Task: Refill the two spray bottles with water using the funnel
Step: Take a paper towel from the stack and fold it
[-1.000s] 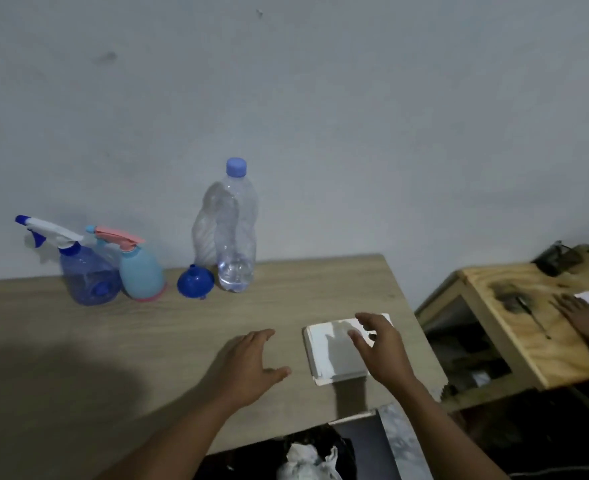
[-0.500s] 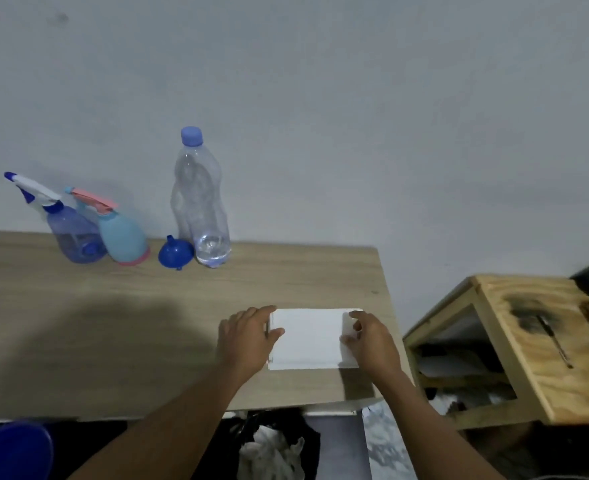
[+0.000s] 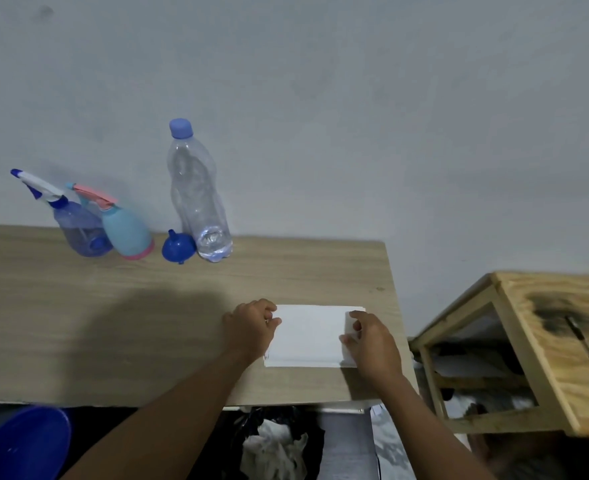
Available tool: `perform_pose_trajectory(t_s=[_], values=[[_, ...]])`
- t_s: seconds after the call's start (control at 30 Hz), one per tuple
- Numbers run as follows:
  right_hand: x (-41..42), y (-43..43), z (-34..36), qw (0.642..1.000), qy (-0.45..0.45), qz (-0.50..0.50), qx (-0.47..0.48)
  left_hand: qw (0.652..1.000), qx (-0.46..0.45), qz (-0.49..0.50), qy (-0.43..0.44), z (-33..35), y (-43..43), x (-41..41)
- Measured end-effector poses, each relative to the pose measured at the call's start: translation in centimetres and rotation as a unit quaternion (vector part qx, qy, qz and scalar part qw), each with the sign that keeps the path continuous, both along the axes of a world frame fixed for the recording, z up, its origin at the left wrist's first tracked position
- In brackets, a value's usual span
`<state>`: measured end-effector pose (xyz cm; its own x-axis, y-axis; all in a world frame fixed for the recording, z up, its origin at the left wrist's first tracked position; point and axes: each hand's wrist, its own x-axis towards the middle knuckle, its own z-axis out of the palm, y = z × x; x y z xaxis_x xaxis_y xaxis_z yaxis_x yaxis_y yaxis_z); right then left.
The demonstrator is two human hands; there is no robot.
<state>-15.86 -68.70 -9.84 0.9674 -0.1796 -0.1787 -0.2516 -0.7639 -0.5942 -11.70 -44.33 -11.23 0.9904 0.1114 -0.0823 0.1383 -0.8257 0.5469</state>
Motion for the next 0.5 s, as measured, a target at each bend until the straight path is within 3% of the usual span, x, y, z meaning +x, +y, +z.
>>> perform_pose_trajectory(t_s=[0.2, 0.5], values=[[0.0, 0.1, 0.2, 1.000, -0.003, 0.002, 0.004, 1.000, 0.006, 0.015, 0.000, 0.1, -0.2, 0.6], [-0.6, 0.3, 0.7, 0.999, -0.036, -0.022, 0.033, 0.983, -0.077, -0.052, -0.156, 0.9, -0.1, -2.3]])
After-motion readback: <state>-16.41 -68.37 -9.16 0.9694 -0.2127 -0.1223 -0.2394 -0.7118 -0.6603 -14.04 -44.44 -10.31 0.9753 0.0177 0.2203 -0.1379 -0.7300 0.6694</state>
